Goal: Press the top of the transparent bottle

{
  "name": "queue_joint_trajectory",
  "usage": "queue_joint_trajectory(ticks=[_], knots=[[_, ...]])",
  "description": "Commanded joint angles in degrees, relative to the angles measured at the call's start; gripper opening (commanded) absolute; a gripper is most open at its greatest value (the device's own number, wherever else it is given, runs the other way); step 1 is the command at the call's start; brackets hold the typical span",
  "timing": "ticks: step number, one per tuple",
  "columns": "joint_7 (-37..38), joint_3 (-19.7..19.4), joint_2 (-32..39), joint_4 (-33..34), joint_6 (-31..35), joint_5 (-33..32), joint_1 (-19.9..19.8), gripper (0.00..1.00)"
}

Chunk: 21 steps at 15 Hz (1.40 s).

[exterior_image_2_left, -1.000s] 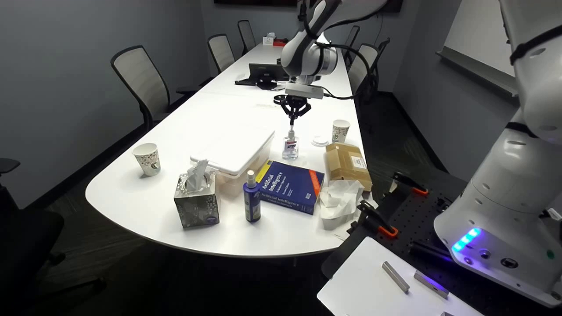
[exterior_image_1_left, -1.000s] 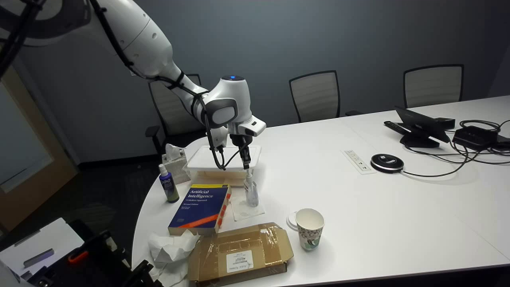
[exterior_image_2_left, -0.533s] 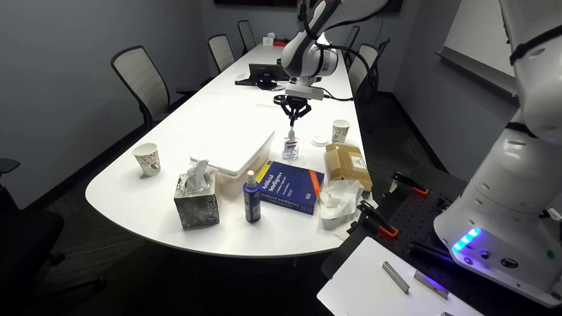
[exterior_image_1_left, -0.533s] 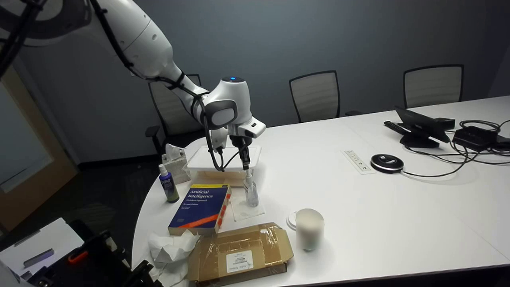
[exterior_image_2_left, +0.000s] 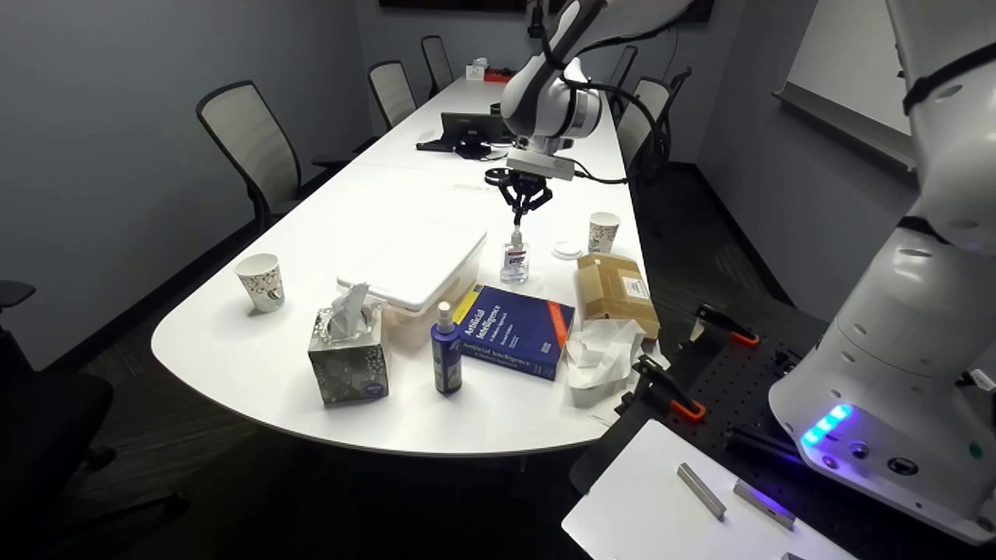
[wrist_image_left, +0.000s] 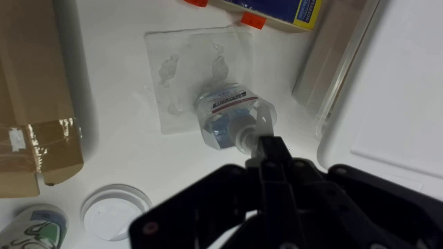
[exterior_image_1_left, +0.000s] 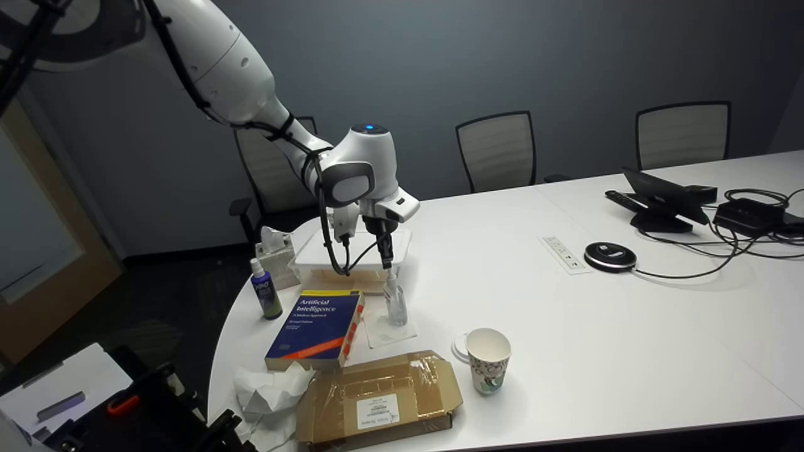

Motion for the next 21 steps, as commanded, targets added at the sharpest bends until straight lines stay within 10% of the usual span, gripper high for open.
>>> queue_joint_trajectory(ticks=[1,10,12,21], knots=[[-2.08,1.64,1.00,-1.68,2.29,2.45,-0.85,0.00],[-0.28,-0.05,-4.11,-1.95,1.51,0.29,1.51,0.00],[0.92,-1.44,-6.15,-2.14,0.82,-1.03,2.65,0.27],[10.86,-5.90,-15.99,-4.32,-6.32,-9.02,9.06,0.93]])
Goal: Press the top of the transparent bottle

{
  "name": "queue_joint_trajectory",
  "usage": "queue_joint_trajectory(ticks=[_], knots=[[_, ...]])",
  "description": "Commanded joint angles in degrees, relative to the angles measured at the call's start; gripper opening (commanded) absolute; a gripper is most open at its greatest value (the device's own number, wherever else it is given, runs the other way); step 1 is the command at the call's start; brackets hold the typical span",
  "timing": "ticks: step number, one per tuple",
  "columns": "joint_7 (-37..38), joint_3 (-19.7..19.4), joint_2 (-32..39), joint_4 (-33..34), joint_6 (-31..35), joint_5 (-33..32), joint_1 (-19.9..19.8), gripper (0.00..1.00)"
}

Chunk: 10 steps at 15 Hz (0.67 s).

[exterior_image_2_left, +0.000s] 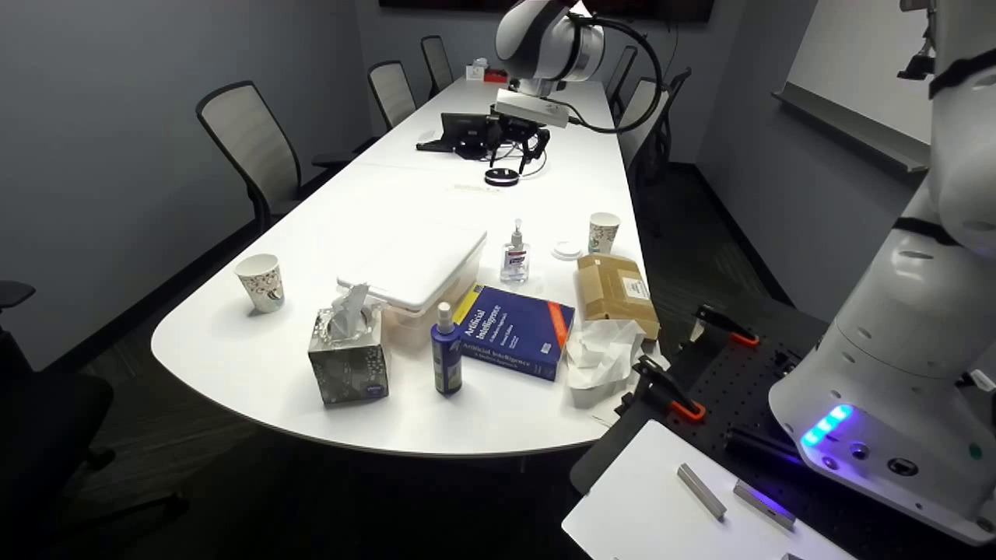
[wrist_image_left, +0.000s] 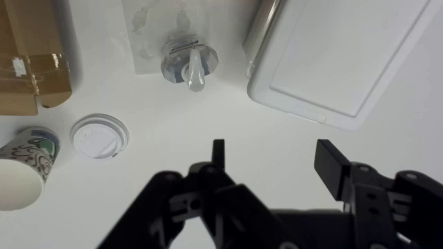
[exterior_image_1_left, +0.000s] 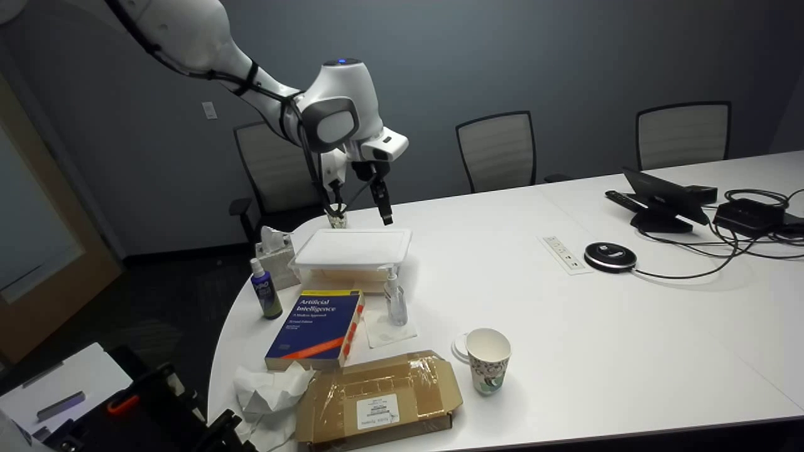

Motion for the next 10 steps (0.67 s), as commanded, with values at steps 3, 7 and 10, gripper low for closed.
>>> queue_joint_trajectory(ticks=[3,7,10], knots=[[9.04,-1.36,-7.45,-4.66,-6.93,-5.21,4.58,1.00],[11.27,-0.24,-9.89,-6.19,-9.76,-6.37,4.79,1.00],[11.19,0.40,-11.07,-7.34,-11.37,-6.64,4.63,1.00]])
